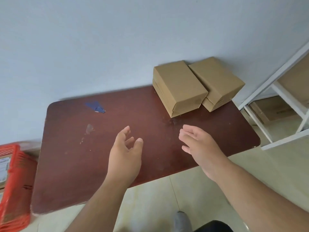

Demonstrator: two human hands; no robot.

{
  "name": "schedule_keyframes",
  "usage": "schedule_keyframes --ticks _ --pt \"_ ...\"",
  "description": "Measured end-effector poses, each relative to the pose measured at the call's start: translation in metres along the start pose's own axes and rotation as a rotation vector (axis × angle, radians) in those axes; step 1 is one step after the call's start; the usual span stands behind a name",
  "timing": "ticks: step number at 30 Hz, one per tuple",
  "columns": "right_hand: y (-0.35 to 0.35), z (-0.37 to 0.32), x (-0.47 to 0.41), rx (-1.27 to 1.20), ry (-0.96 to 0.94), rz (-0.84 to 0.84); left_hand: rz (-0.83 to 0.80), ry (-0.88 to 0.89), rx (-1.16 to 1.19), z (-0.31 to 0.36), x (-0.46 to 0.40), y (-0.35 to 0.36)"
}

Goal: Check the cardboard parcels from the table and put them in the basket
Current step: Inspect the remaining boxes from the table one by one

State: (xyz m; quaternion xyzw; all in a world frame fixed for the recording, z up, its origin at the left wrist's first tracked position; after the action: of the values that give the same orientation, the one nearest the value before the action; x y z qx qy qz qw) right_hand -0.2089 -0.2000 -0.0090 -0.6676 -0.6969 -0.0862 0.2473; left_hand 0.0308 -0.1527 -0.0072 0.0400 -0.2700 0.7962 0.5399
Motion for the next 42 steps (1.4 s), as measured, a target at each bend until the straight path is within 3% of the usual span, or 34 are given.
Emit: schedule_keyframes --ticks 8,14,22,42 --pt "-0.016 0.046 0.014 0.015 -0.211 -0.009 0.062 0.246 0.055 -0.022 0.035 0.022" --pt "-0.036 0.092 0.083 0.040 -0.199 -0.063 0.089 0.167 0.028 -0.061 0.134 0.025" --pt "-0.102 0.086 0.117 -0.061 -0.274 0.001 0.125 0.261 -0.012 -0.011 0.203 0.051" --pt "-0.116 -0.002 -0.081 0.015 -0.364 0.116 0.110 0.214 -0.016 0.051 0.018 0.124"
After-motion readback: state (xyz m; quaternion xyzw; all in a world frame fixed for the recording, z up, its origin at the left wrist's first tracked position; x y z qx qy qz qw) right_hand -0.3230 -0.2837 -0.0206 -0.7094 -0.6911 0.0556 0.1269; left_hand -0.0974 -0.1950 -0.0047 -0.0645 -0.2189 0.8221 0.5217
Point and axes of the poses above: each hand's wrist, its own x-axis away from the middle knuckle, its own y-axis out of the palm, z = x × y, the point moved 8 cm from there along -x, towards the middle knuckle, and after that the axes turned 2 degrees about -y, right-handed, at the moved point
